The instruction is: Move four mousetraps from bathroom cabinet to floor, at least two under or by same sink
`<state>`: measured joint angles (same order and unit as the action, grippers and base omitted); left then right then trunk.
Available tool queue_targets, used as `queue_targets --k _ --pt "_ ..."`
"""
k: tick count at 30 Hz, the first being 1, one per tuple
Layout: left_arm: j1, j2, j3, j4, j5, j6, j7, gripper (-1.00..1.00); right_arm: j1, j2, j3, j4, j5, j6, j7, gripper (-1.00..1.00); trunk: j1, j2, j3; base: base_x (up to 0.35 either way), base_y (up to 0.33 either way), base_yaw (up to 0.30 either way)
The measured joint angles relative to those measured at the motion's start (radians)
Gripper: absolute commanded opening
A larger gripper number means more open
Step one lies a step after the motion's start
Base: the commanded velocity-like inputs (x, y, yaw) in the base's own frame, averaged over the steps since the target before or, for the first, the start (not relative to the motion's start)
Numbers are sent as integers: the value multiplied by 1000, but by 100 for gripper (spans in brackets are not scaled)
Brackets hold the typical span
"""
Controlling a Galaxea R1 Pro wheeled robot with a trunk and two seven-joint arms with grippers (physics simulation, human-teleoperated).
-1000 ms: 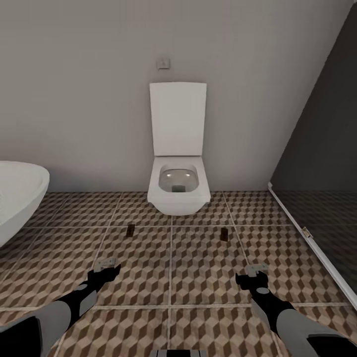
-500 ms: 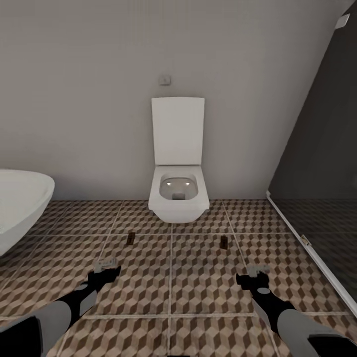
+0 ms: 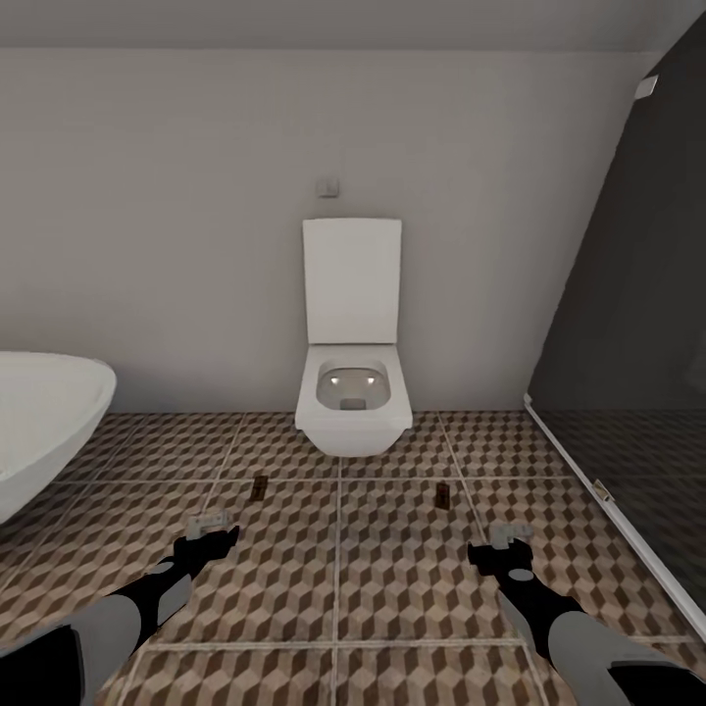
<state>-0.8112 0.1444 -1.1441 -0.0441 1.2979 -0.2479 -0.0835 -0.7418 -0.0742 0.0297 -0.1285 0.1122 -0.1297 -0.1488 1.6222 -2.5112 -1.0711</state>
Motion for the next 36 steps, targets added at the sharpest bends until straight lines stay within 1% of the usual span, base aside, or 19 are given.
queue_targets --k 9,29,36 --pt "0 1 1 1 1 15 0 100 0 2 0 0 0 11 0 100 -4 2 35 0 0 0" --pt "1 1 1 6 0 19 2 100 0 4 1 3 3 29 -3 100 -13 7 112 0 0 0" --pt "5 1 1 8 0 20 3 100 4 5 2 31 3 28 -15 100 -16 8 139 0 0 0"
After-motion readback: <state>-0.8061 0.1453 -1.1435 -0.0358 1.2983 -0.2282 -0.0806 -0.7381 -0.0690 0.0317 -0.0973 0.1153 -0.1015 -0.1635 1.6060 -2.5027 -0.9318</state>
